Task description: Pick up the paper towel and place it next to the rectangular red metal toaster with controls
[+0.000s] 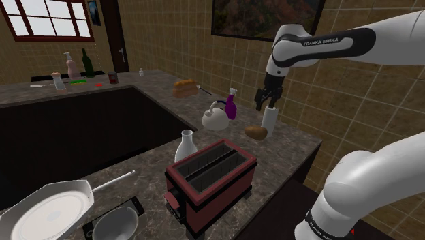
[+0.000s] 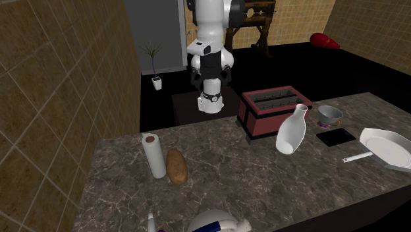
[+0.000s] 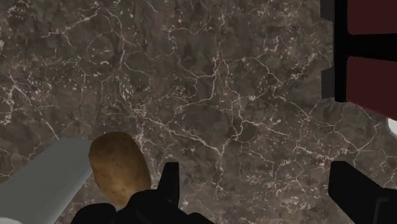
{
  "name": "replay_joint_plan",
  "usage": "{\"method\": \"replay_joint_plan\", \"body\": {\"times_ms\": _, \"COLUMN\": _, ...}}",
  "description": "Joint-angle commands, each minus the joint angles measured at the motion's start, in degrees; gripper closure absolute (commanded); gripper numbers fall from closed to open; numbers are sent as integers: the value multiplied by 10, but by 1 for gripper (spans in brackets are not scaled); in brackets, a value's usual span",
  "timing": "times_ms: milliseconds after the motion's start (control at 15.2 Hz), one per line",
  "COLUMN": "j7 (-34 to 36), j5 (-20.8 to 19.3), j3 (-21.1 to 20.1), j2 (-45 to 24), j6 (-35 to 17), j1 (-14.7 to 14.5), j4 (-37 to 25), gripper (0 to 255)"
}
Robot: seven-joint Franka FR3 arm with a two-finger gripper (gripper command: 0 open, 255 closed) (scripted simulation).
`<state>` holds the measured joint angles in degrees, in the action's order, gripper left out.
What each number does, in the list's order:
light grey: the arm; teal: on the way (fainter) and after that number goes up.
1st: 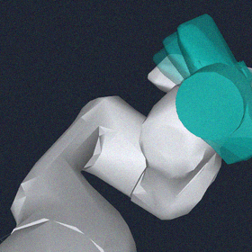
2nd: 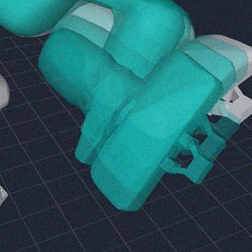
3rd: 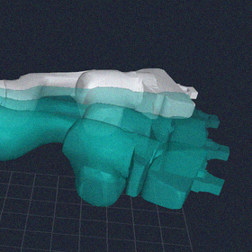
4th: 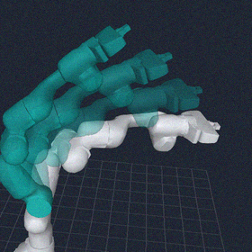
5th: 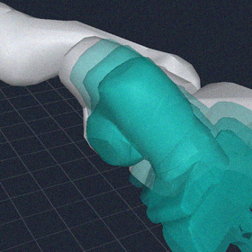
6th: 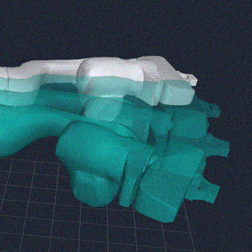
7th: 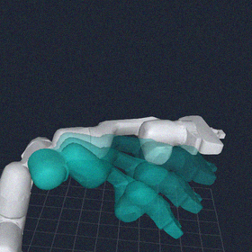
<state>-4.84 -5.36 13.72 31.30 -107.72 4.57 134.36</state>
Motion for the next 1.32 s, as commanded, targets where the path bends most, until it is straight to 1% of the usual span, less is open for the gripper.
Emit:
{"method": "replay_joint_plan", "body": {"times_ms": 0, "j7": -23, "j5": -5, "j3": 19, "j2": -39, "j6": -15, "j1": 3, "j4": -23, "gripper": 0}}
{"method": "replay_joint_plan", "body": {"times_ms": 330, "j7": -81, "j5": -6, "j3": 67, "j2": -125, "j6": -50, "j1": 11, "j4": -72, "gripper": 0}}
{"method": "replay_joint_plan", "body": {"times_ms": 594, "j7": -132, "j5": 8, "j3": 101, "j2": -202, "j6": -72, "j1": 18, "j4": -123, "gripper": 0}}
{"method": "replay_joint_plan", "body": {"times_ms": 924, "j7": -200, "j5": 45, "j3": 137, "j2": -307, "j6": -89, "j1": 33, "j4": -201, "gripper": 0}}
{"method": "replay_joint_plan", "body": {"times_ms": 1254, "j7": -268, "j5": 96, "j3": 155, "j2": -419, "j6": -90, "j1": 65, "j4": -299, "gripper": 0}}
